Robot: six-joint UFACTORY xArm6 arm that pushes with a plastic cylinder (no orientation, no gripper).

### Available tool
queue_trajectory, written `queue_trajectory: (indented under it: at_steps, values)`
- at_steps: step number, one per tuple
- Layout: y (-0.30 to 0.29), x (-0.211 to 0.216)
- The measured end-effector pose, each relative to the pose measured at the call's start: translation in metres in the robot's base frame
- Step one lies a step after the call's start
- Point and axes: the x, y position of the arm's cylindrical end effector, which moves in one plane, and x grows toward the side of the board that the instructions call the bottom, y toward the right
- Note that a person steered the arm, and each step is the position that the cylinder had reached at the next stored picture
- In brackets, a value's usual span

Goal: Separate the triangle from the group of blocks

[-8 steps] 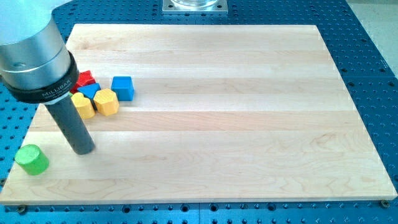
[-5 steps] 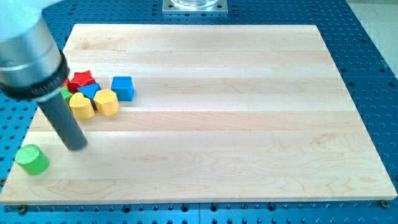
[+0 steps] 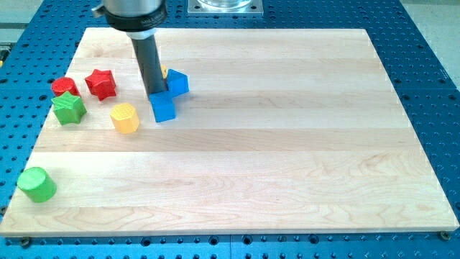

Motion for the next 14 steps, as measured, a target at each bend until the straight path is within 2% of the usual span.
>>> queue_trajectory:
  at_steps: [2, 14]
  values:
    - [0.033, -0.012]
    - [0.024, -0.015]
